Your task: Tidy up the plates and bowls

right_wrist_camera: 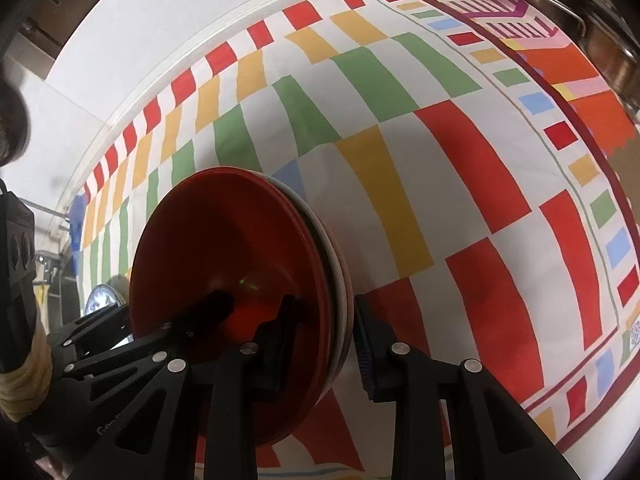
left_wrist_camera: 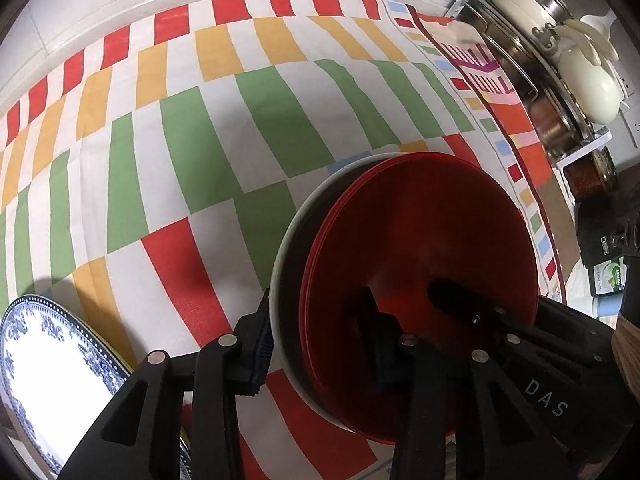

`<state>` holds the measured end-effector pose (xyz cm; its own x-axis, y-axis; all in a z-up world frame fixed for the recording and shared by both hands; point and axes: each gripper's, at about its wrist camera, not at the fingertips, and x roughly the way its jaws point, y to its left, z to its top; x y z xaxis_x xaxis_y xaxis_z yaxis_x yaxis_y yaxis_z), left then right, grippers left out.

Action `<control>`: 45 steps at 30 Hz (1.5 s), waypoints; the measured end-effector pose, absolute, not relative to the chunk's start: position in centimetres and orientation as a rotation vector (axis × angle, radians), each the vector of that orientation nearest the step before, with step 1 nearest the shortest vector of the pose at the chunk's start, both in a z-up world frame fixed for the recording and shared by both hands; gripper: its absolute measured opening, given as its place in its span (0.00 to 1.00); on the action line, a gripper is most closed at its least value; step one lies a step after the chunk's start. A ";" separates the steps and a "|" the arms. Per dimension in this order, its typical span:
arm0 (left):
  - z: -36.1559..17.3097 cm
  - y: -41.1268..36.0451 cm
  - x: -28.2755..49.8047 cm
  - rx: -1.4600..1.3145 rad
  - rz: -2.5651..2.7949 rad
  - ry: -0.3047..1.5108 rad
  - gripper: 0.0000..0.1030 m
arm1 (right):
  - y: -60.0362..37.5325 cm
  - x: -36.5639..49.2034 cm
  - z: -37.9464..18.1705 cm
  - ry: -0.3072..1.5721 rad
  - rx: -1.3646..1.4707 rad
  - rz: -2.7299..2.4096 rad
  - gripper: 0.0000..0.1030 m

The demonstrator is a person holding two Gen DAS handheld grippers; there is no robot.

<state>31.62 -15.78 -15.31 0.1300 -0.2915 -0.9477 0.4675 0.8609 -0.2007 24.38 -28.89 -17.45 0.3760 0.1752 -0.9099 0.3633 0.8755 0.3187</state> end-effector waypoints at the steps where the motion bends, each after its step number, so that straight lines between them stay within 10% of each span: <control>1: -15.3 -15.8 31.6 0.159 -0.549 1.331 0.37 | -28.9 24.5 -17.4 1.194 0.519 -0.132 0.27; 45: -9.6 8.8 24.6 -0.163 -0.099 1.196 0.36 | -8.4 25.6 -11.1 1.187 0.238 0.308 0.26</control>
